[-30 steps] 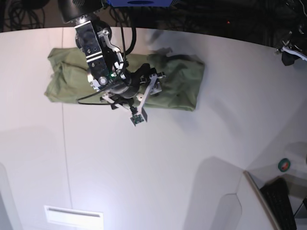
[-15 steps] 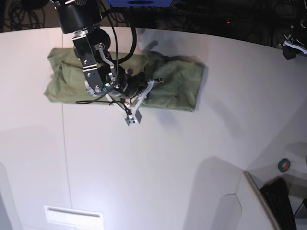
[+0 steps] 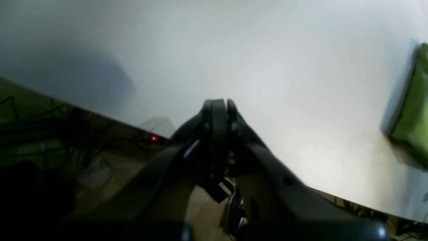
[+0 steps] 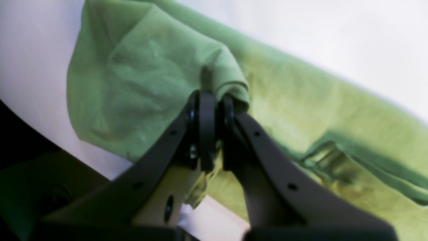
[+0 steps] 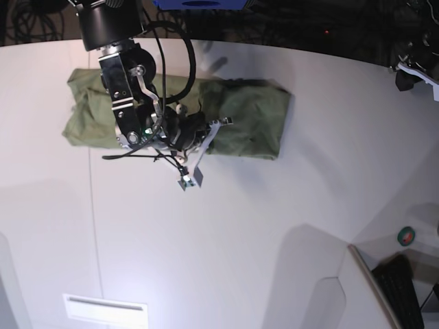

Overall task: Layout the t-shirt on the table in an organized manner, then fold the t-shirt properly
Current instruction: 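Press and tuck the folded shirt with the right gripper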

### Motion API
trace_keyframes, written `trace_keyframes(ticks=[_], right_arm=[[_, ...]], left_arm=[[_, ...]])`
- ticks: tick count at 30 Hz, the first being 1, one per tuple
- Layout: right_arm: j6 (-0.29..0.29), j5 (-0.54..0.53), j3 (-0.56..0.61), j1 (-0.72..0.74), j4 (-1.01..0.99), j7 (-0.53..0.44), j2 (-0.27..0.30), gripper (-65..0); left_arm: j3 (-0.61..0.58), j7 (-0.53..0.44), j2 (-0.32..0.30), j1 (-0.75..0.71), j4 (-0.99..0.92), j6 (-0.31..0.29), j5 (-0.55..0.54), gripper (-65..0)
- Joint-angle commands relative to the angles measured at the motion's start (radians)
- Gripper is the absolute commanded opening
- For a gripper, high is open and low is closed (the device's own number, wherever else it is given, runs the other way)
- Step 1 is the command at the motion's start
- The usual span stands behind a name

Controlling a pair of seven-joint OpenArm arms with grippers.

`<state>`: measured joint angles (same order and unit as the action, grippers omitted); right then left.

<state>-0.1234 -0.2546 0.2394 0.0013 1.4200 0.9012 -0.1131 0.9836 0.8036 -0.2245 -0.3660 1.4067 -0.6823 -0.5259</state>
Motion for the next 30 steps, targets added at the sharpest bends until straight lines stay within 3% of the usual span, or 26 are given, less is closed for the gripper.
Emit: trace_keyframes(ticks=[1, 7, 11, 14, 23, 24, 27, 30], right_arm=[[-0.005, -0.004, 0.002, 0.015, 0.015, -0.012, -0.007, -65.0], [0.095, -0.002, 0.028, 0.030, 0.009, -0.006, 0.011, -65.0], [0.098, -0.002, 0.088, 0.044, 0.008, -0.011, 0.037, -65.0], [0.130, -0.002, 0.087, 0.044, 0.006, -0.014, 0.039, -65.0], [0.153, -0.002, 0.090, 0.032, 0.037, -0.004, 0.039, -65.0], [0.189, -0.002, 0.093, 0.022, 0.043, -0.004, 0.039, -60.8], [0.278, -0.002, 0.094, 0.012, 0.080, -0.006, 0.039, -39.5], [0.279, -0.002, 0.090, -0.025, 0.173, -0.014, 0.042, -34.5]], left_arm=[[0.001, -0.016, -0.017, -0.006, 0.013, -0.007, -0.013, -65.0], [-0.005, -0.016, -0.016, -0.005, 0.015, -0.007, -0.013, -65.0], [-0.002, -0.016, -0.017, -0.005, 0.015, -0.007, -0.013, -65.0], [-0.001, -0.016, -0.017, -0.006, 0.015, -0.007, -0.013, -65.0], [-0.005, -0.016, -0.016, -0.006, 0.021, -0.007, -0.013, -65.0], [-0.005, -0.016, -0.016, -0.006, 0.021, -0.007, -0.013, -65.0], [-0.005, -0.016, -0.016, -0.006, 0.021, -0.007, -0.013, -65.0], [-0.030, -0.016, -0.014, -0.006, 0.021, -0.007, -0.013, -65.0]])
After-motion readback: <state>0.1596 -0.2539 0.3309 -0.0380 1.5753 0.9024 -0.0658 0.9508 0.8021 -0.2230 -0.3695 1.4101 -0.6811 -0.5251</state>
